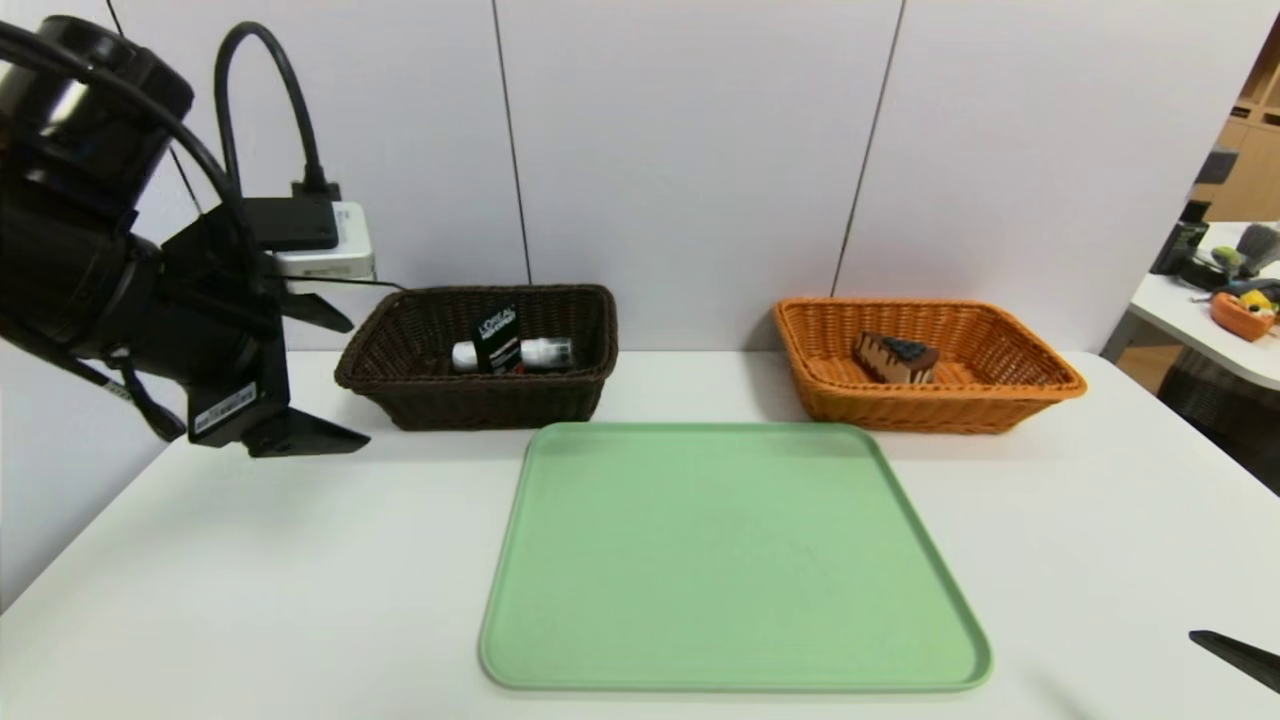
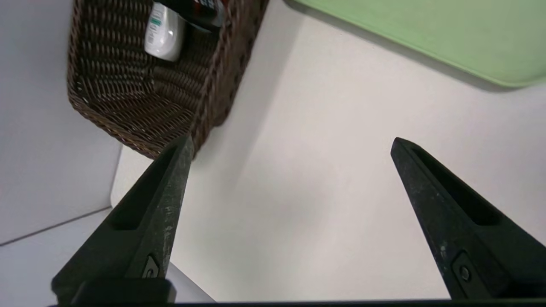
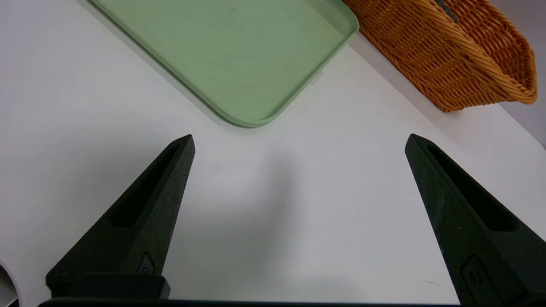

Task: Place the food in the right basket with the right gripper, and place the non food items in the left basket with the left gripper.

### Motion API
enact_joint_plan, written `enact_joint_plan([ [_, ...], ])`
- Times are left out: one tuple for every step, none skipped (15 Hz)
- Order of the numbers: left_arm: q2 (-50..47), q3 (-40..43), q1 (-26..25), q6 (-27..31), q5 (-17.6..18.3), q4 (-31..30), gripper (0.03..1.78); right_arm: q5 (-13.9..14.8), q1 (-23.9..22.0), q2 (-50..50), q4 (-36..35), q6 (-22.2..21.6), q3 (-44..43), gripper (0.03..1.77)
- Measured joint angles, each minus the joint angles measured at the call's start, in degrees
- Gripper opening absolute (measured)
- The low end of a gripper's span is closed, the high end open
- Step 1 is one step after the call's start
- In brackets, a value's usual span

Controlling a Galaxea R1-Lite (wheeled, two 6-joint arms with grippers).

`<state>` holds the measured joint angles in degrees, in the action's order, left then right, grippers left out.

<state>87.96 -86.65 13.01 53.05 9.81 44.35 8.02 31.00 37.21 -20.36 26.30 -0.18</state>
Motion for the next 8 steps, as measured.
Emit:
enact_joint_plan([
  [-2.1, 3.0, 0.0, -0.7, 0.0, -0.8, 1.64, 0.0, 0.0, 0.2, 0.0, 0.0, 0.0, 1.7],
  [-3.9, 6.1, 0.0, -1.6, 0.0, -2.1, 1.65, 0.0, 0.0, 0.4, 0.0, 0.0, -0.1, 1.7],
  [-5.7, 9.4, 0.0, -2.6, 0.0, -3.9, 1.66, 0.0, 0.0, 0.5, 0.0, -0.1, -0.3, 1.7],
  [-7.7, 12.9, 0.0, -3.7, 0.0, -5.9, 1.66, 0.0, 0.0, 0.6, 0.0, -0.3, -0.7, 1.7],
  [-9.7, 16.3, 0.0, -4.5, 0.0, -7.6, 1.67, 0.1, -0.2, 0.7, 0.0, -0.4, -0.9, 1.7],
  [-11.6, 19.5, 0.0, -5.9, 0.0, -9.4, 1.67, 0.1, -0.5, 0.8, 0.0, -0.5, -1.0, 1.7],
  [-13.6, 22.8, 0.0, -7.9, 0.0, -11.9, 1.67, 0.1, -0.7, 0.8, 0.0, -0.5, -1.2, 1.7],
  [-15.3, 25.7, 0.0, -9.7, 0.0, -14.7, 1.67, 0.1, -1.0, 0.9, 0.1, -0.6, -1.7, 1.7],
])
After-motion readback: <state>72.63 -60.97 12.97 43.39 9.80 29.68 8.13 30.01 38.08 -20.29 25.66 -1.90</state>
